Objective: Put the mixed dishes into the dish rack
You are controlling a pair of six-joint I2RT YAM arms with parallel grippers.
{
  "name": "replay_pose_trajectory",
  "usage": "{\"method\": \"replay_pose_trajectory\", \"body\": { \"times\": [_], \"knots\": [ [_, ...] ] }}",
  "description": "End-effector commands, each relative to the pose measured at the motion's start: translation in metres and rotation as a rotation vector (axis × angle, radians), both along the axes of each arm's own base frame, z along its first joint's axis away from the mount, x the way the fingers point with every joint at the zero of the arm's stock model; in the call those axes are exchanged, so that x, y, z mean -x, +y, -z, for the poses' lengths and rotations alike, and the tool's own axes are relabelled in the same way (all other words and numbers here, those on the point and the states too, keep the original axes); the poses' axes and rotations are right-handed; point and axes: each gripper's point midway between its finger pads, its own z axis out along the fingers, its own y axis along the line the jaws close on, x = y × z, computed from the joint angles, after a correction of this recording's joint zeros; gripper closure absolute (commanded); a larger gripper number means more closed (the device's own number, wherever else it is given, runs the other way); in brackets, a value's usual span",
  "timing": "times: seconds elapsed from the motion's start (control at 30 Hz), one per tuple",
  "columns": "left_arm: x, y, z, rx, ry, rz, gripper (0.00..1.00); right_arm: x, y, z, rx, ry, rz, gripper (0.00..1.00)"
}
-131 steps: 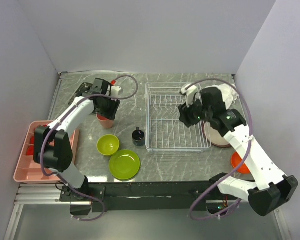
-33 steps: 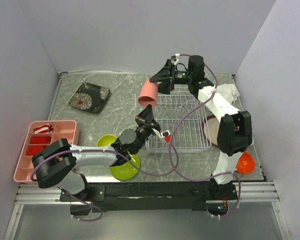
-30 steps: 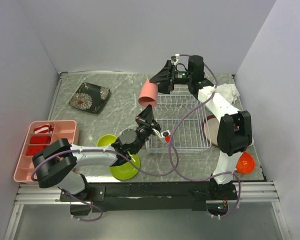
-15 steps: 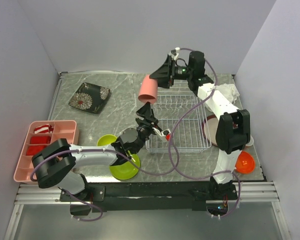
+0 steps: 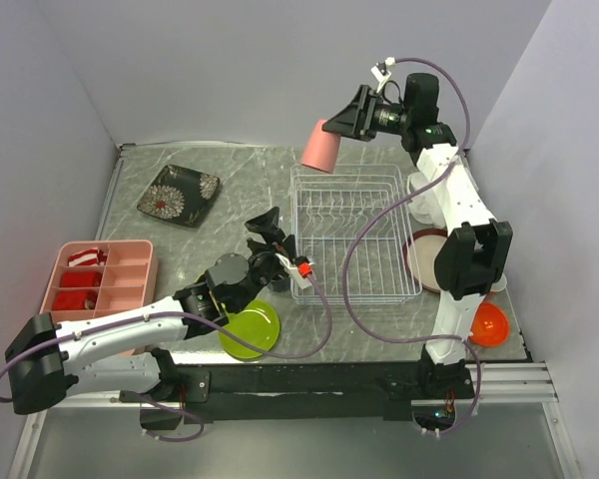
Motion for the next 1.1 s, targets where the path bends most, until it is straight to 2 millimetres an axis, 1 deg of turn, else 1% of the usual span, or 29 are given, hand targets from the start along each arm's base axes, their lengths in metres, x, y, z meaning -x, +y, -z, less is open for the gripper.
{"method": "replay_pose_trajectory", "body": {
  "times": [0.0,0.03,0.07,0.1,0.2,0.23,0.27,0.33,0.37,0.4,0.43,0.47,0.5,0.57,0.67,0.73,0.77,0.9,1.07],
  "knots": [
    [0.002,0.014,0.020,0.023,0.178,-0.048,0.19,-0.016,-0.028,0.029,0.245,-0.203,0.151,0.54],
    [0.003,0.015,0.022,0.022,0.187,-0.049,0.18,-0.017,-0.034,0.033,0.285,-0.255,0.172,0.55],
    [0.000,0.019,0.022,0.022,0.190,-0.058,0.18,-0.018,-0.038,0.037,0.312,-0.280,0.194,0.55],
    [-0.001,0.020,0.022,0.025,0.189,-0.063,0.17,-0.021,-0.050,0.044,0.354,-0.303,0.263,0.55],
    [-0.008,0.024,0.019,0.040,0.183,-0.081,0.15,-0.026,-0.067,0.056,0.432,-0.364,0.346,0.56],
    [-0.009,0.024,0.016,0.049,0.178,-0.082,0.15,-0.033,-0.079,0.059,0.478,-0.382,0.413,0.57],
    [-0.011,0.025,0.016,0.049,0.175,-0.089,0.14,-0.035,-0.085,0.062,0.495,-0.391,0.446,0.58],
    [-0.013,0.026,0.014,0.067,0.172,-0.093,0.13,-0.039,-0.101,0.069,0.529,-0.407,0.530,0.58],
    [-0.014,0.028,0.016,0.067,0.178,-0.099,0.13,-0.039,-0.105,0.071,0.540,-0.406,0.551,0.59],
    [-0.015,0.028,0.016,0.071,0.182,-0.101,0.12,-0.039,-0.111,0.078,0.558,-0.397,0.576,0.59],
    [-0.014,0.029,0.019,0.073,0.194,-0.102,0.12,-0.042,-0.116,0.078,0.566,-0.410,0.603,0.59],
    [-0.014,0.030,0.020,0.076,0.199,-0.103,0.12,-0.043,-0.122,0.088,0.588,-0.395,0.634,0.59],
    [-0.014,0.030,0.022,0.076,0.204,-0.104,0.12,-0.044,-0.126,0.087,0.593,-0.409,0.654,0.59],
    [-0.014,0.030,0.025,0.082,0.216,-0.105,0.12,-0.047,-0.132,0.092,0.615,-0.415,0.685,0.57],
    [-0.014,0.029,0.028,0.086,0.231,-0.104,0.11,-0.049,-0.139,0.108,0.647,-0.407,0.715,0.57],
    [-0.014,0.029,0.030,0.094,0.238,-0.107,0.11,-0.054,-0.146,0.114,0.664,-0.402,0.754,0.57],
    [-0.014,0.028,0.031,0.095,0.242,-0.108,0.10,-0.054,-0.148,0.119,0.672,-0.398,0.760,0.57],
    [-0.015,0.026,0.035,0.098,0.258,-0.107,0.10,-0.060,-0.152,0.128,0.684,-0.402,0.790,0.59],
    [-0.014,0.024,0.042,0.103,0.286,-0.104,0.09,-0.065,-0.156,0.135,0.697,-0.412,0.815,0.59]
  ]
}}
